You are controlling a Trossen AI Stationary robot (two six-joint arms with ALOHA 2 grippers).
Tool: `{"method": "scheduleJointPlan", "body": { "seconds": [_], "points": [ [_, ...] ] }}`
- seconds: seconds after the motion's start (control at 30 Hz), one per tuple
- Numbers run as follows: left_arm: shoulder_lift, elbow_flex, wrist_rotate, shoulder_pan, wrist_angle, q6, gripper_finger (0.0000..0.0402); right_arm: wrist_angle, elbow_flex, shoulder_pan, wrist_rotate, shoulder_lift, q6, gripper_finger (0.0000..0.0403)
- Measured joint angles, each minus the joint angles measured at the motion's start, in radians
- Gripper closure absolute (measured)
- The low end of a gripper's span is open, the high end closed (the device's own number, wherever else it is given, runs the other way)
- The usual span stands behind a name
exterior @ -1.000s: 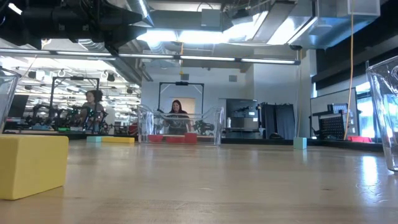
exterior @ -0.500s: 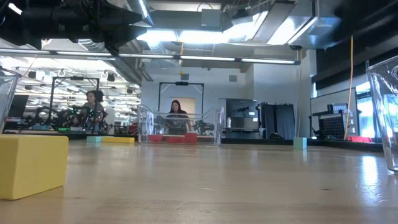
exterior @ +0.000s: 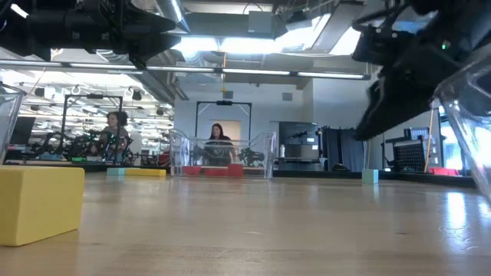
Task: Sort & place blocks by color
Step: Put the top yellow block into the bottom left transparent bin
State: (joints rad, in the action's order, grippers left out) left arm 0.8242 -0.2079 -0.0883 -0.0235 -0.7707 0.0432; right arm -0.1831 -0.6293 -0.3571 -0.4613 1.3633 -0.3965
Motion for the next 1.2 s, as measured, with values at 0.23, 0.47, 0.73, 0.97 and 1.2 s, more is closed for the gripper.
{"method": "scheduleJointPlan", "body": {
  "seconds": [0.23,0.47,0.73,0.97,1.2],
  "points": [
    [0.000,0.000,0.000,0.000,0.000,0.000,0.0204,0.754,0.164,0.117,0.188,-0.059,0.256,0.0205],
    [0.000,0.000,0.000,0.000,0.000,-0.001,0.0204,0.721,0.089,0.132,0.211,-0.062,0.338,0.0205],
    [0.000,0.000,-0.001,0.000,0.000,-0.002,0.0204,0.797,0.010,0.259,0.227,-0.063,0.533,0.0205],
    [0.000,0.000,-0.001,0.000,0.021,-0.020,0.0204,1.058,0.077,0.410,0.448,-0.047,0.508,0.0205],
    [0.000,0.000,-0.014,0.000,0.036,-0.027,0.0204,1.128,0.087,0.424,0.510,-0.034,0.503,0.0205]
  ]
}}
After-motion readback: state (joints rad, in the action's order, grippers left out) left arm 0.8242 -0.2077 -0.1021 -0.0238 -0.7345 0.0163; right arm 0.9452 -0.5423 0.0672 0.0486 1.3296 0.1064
